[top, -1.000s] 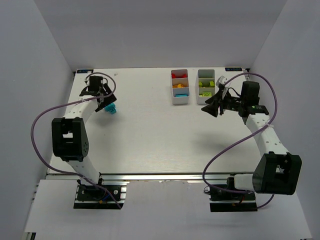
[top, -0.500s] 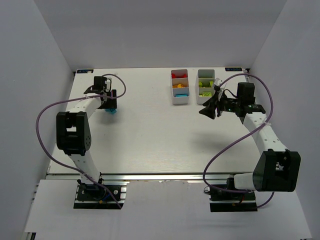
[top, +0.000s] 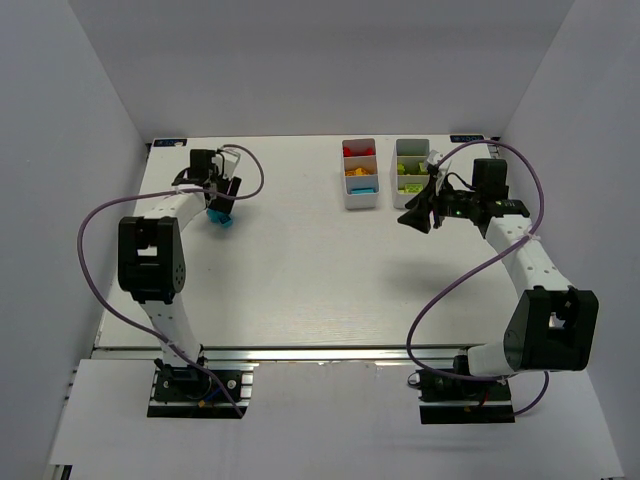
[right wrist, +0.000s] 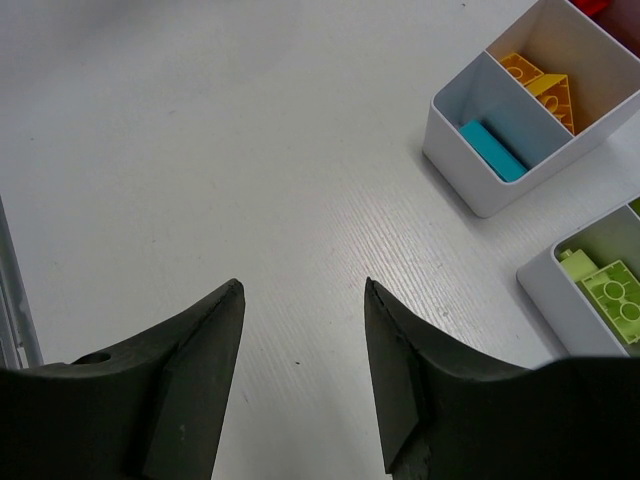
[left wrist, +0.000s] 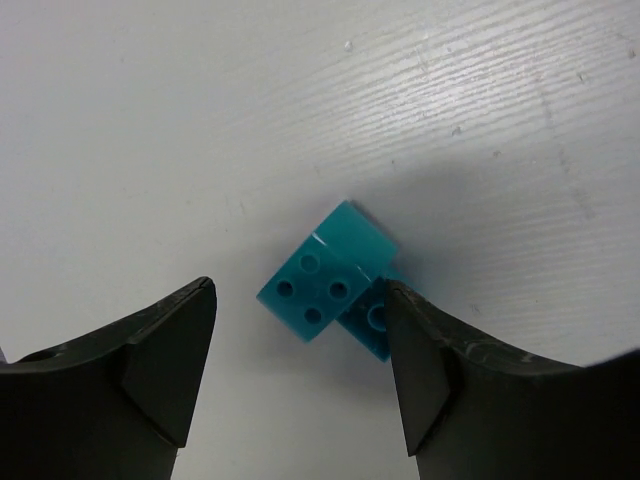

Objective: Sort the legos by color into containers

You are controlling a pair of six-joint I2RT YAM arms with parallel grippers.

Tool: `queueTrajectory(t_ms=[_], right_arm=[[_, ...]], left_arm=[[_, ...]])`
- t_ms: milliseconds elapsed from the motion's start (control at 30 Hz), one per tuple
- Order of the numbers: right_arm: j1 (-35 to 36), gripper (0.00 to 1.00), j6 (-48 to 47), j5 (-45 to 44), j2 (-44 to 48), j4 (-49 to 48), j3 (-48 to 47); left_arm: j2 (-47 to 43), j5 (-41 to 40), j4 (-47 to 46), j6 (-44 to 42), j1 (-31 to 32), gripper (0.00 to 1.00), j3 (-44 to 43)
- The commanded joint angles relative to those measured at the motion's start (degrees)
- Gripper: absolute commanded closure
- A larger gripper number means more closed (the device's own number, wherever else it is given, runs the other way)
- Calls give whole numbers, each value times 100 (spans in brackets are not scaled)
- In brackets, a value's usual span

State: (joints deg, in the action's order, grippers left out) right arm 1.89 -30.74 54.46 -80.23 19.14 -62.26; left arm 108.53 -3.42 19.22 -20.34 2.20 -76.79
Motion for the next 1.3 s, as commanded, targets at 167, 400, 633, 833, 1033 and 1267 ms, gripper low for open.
queueTrajectory(t_ms=[167, 400, 633, 833, 1033, 1267], right_arm=[[13, 43, -151, -58, 33, 143, -278], [13, 43, -116, -40, -37, 117, -348], [13, 43, -116, -40, -28, 134, -366], [13, 43, -116, -23, 16, 134, -339], [22, 44, -81, 12, 25, 134, -357], [13, 44, -81, 30, 174, 126, -234]], left_arm=[[327, 333, 11, -286, 18, 25, -371], [353, 333, 125, -462, -9, 32, -292], [353, 123, 46, -340, -114, 56, -257], [265, 86, -6, -50, -167, 72, -213], [-103, 1068, -181, 1037, -167, 94, -205], [-1044, 2292, -1490, 2595, 79, 98, 621]])
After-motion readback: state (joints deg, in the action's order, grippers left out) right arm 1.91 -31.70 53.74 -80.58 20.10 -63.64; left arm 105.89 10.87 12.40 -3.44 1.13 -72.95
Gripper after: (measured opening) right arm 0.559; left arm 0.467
